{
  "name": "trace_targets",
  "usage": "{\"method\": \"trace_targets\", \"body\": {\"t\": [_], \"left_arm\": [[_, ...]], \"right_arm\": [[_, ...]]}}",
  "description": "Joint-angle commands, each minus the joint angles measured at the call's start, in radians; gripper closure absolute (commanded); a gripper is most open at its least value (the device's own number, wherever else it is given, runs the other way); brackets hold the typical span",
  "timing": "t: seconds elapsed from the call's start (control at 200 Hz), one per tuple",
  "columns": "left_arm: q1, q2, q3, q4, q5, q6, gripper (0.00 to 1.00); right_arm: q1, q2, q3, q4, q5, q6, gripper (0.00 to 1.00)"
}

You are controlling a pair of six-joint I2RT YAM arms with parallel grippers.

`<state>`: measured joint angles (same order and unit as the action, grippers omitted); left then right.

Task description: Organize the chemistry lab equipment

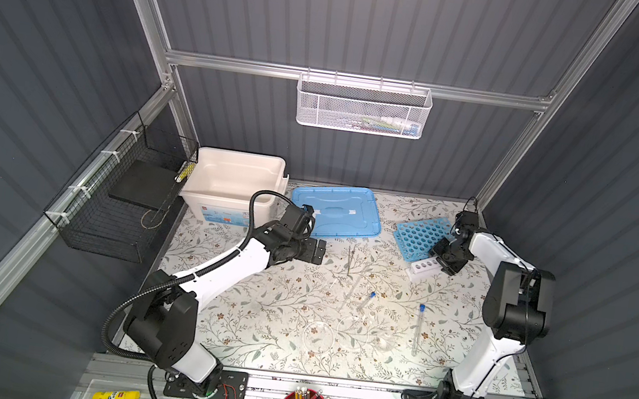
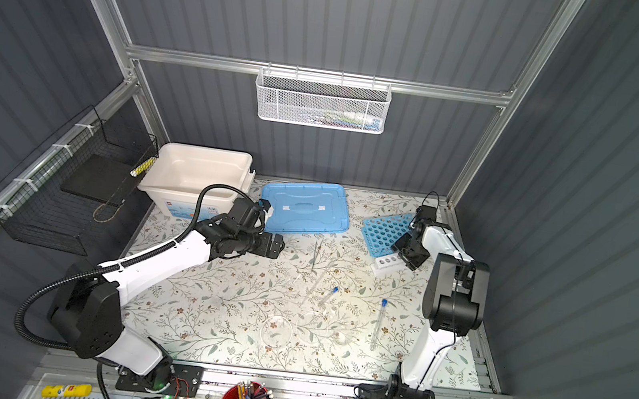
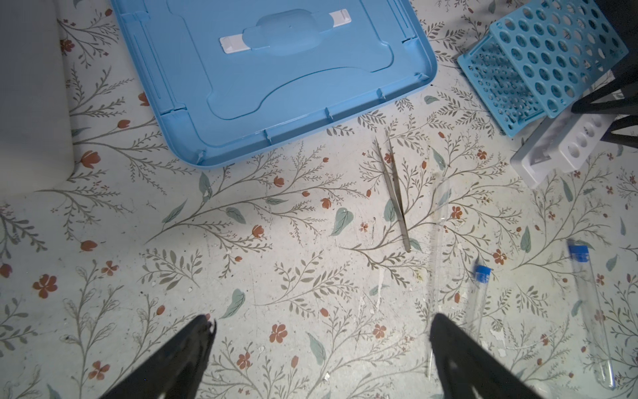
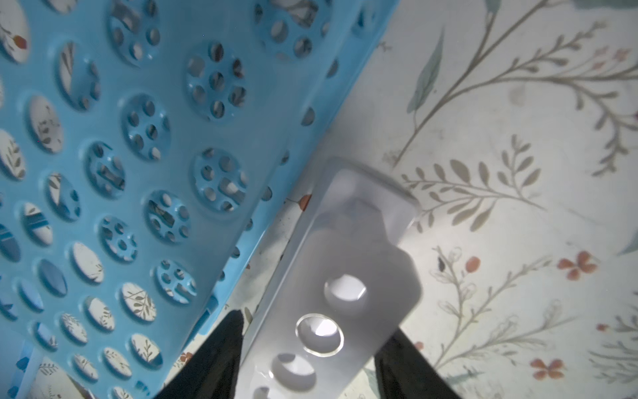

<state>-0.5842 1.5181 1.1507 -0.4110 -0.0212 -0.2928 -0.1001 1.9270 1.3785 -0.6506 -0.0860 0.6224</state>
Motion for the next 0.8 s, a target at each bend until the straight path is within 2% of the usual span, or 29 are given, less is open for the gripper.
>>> {"method": "trace_targets", "body": {"t": [0.0, 0.295, 0.795], "left_arm": [[-0.009, -0.036, -0.018, -0.003, 0.021, 0.028, 0.00], [-0.009, -0.062, -0.032, -0.008, 0.039, 0.047, 0.00], [-0.022, -0.074, -0.049, -0.020, 0.131, 0.067, 0.01]], "right_arm": [[0.013, 0.011, 0.003, -0.041, 0.025, 0.017, 0.42], [0.029, -0.047, -0.092, -0.058, -0.003, 0.033, 0.56], [0.162, -0.111, -0.147, -0.101, 0.016, 0.172, 0.58]]}}
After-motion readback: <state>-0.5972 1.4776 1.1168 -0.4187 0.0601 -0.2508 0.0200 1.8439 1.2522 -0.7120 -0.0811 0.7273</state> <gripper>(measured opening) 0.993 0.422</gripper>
